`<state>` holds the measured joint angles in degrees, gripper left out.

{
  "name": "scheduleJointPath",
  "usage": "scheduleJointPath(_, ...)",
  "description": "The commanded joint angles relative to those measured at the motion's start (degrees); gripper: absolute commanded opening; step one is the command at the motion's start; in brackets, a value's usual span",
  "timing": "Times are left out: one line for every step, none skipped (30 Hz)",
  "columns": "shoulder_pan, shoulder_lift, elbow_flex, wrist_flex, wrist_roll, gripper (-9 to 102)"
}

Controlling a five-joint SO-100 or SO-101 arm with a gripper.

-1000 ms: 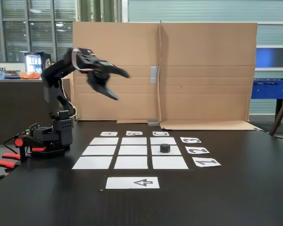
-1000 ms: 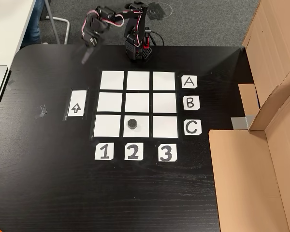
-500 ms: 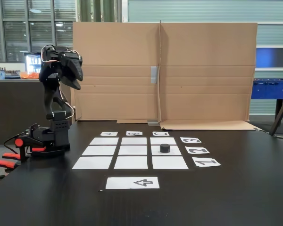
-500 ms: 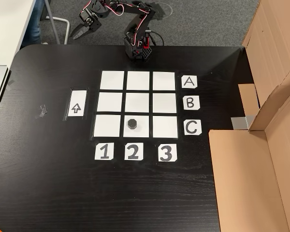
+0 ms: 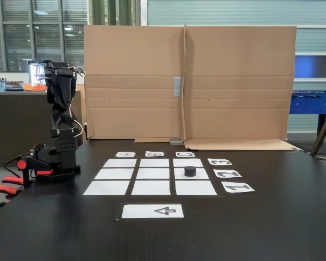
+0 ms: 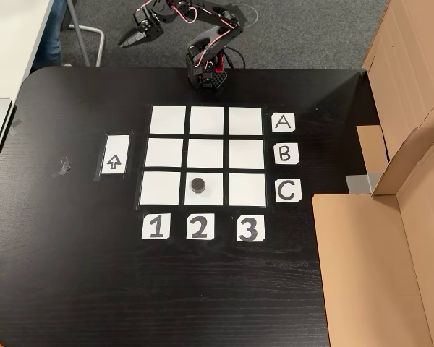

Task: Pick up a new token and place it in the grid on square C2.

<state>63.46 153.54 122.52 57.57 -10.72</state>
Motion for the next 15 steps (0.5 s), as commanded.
scheduleJointPath(1.1,4.5,4.7,-2.0,-0.6,1)
scheduleJointPath(1.1,5.7,6.2,-2.4,-0.7,1)
scheduleJointPath(1.1,6.8,7.8,-2.7,-0.7,1)
scheduleJointPath(1.1,7.9,9.3,-2.8,-0.7,1)
scheduleJointPath(1.1,9.1,10.7,-2.9,-0.7,1)
scheduleJointPath(1.1,10.3,12.3,-3.1,-0.7,1)
scheduleJointPath(1.1,11.7,13.9,-3.3,-0.7,1)
scheduleJointPath(1.2,13.1,15.5,-3.7,-0.7,0)
scheduleJointPath(1.2,14.3,17.0,-4.0,-0.8,0)
scheduleJointPath(1.4,15.6,18.4,-4.2,-0.9,0)
scheduleJointPath(1.5,16.7,19.6,-4.4,-0.9,0)
scheduleJointPath(1.6,18.0,20.8,-4.5,-1.0,0)
scheduleJointPath(1.8,19.2,22.0,-4.6,-1.1,-1)
scheduleJointPath(1.8,20.2,23.1,-4.8,-1.1,-1)
scheduleJointPath(2.0,21.1,24.2,-5.4,-1.1,-1)
